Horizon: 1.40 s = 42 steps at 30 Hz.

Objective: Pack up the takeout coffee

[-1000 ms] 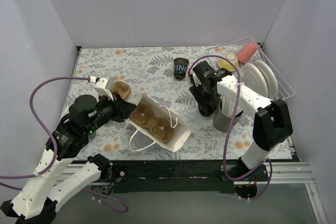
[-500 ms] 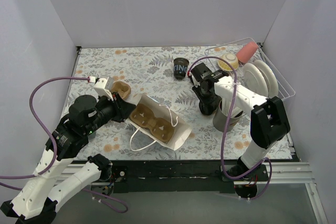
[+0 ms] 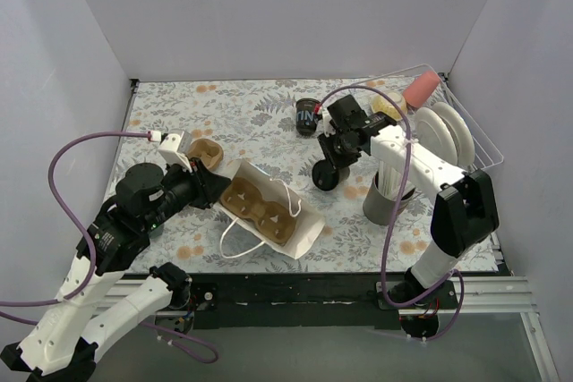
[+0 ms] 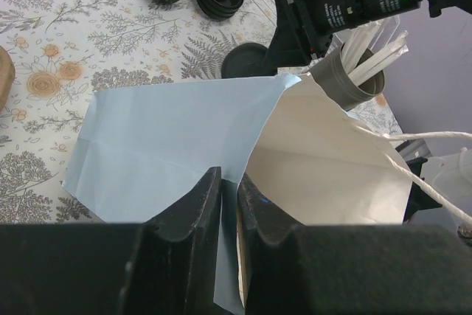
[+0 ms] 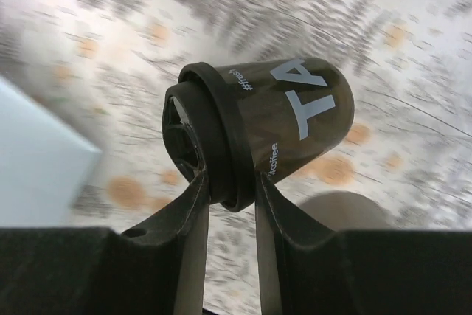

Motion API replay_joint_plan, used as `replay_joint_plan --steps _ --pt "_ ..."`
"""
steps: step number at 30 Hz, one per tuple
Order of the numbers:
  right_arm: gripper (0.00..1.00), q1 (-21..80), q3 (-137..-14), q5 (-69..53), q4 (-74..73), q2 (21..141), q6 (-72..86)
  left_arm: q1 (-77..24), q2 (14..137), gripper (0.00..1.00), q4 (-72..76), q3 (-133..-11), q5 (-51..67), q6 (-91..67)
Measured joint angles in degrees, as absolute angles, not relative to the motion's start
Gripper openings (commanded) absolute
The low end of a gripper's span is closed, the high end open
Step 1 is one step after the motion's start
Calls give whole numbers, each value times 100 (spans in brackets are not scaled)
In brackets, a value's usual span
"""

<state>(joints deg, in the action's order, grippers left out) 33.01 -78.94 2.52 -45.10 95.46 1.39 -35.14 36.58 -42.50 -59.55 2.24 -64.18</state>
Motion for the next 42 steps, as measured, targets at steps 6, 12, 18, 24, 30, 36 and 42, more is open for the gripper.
replay_joint_plan --steps 6,12,18,24,30,36,42 --pt "15 3301 -7524 -1643 -3483 8868 1168 -3514 3601 14 -4313 -5996 187 -6416" --pt "15 3028 -6639 -2676 -2615 8503 2029 -3514 3610 14 -4388 -6147 187 -6412" --pt "18 2657 -6058 -3089 -2047 8503 2543 -3514 3673 14 -4547 -6313 180 -6410" --pt "22 2543 -5830 -3201 -1680 8503 2687 -3514 3680 14 -4698 -6331 51 -6412" --pt "22 2370 -5583 -3225 -1597 8503 2679 -3514 3614 14 -4807 -6329 -69 -6425" --pt "34 2182 -5513 -3192 -1579 8512 2657 -3514 3612 14 -4849 -6329 -117 -6440" --pt "43 2099 -5463 -3166 -1573 8512 2615 -3514 3603 15 -4912 -6329 -178 -6438"
